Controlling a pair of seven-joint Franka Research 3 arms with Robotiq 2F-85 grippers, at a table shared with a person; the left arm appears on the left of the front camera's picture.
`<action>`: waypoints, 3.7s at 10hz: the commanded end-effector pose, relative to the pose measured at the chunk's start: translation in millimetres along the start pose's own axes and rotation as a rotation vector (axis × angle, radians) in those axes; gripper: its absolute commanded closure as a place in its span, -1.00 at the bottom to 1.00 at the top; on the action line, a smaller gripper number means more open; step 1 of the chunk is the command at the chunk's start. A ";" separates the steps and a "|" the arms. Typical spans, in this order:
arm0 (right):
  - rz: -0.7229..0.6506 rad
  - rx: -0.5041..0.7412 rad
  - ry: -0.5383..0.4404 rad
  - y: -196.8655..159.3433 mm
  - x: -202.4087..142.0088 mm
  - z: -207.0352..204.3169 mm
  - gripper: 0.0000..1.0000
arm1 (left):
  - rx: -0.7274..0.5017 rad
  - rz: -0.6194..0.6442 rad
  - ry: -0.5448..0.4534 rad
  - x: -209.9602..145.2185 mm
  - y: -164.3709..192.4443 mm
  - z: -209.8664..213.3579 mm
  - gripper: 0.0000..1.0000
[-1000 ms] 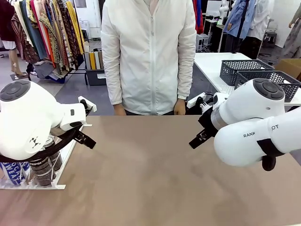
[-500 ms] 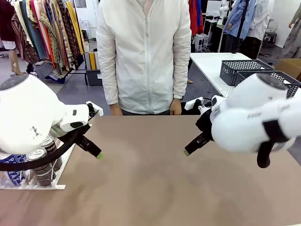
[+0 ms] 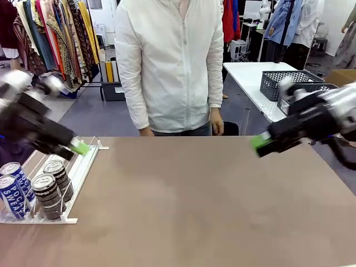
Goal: Retrieve and store the cans from the dispenser.
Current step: Pick up one can from the Automatic Can Dispenser and place it in the middle of the table.
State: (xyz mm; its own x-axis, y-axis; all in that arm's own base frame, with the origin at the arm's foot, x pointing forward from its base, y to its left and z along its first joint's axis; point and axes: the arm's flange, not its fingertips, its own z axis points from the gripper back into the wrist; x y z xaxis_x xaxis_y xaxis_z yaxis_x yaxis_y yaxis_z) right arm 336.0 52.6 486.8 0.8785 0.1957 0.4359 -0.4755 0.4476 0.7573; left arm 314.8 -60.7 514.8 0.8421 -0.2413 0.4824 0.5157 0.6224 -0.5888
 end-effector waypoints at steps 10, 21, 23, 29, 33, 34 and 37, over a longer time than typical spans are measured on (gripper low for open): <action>-0.264 0.150 -0.516 -94.0 -72.9 164.4 -1.00 | -0.064 0.399 -0.618 -116.6 141.9 190.2 -1.00; -0.264 0.150 -0.516 -94.0 -72.9 164.4 -1.00 | 0.818 0.315 0.250 -10.8 71.1 86.8 -1.00; -0.264 0.150 -0.516 -94.0 -72.9 164.4 -1.00 | 0.771 0.280 0.155 -22.4 55.3 82.8 -1.00; -0.264 0.150 -0.516 -94.0 -72.9 164.4 -1.00 | 0.750 0.448 0.201 -23.0 98.4 47.3 -1.00; -0.264 0.150 -0.516 -94.0 -72.9 164.4 -1.00 | 0.695 0.551 0.223 -36.8 128.7 28.6 -1.00; -0.264 0.150 -0.516 -94.0 -72.9 164.4 -1.00 | 0.668 0.576 0.258 -37.9 137.2 23.6 -1.00; -0.264 0.150 -0.516 -94.0 -72.9 164.4 -1.00 | 0.661 0.620 0.290 -43.5 149.1 13.7 -1.00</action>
State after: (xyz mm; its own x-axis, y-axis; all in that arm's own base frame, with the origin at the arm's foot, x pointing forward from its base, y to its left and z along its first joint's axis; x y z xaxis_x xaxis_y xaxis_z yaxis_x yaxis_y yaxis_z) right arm 305.7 -148.8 458.3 0.8586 -0.3570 0.3679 -0.2653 0.3047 0.9147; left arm 357.3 53.8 417.1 0.9910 0.1315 -0.0251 -0.1337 0.9816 -0.1364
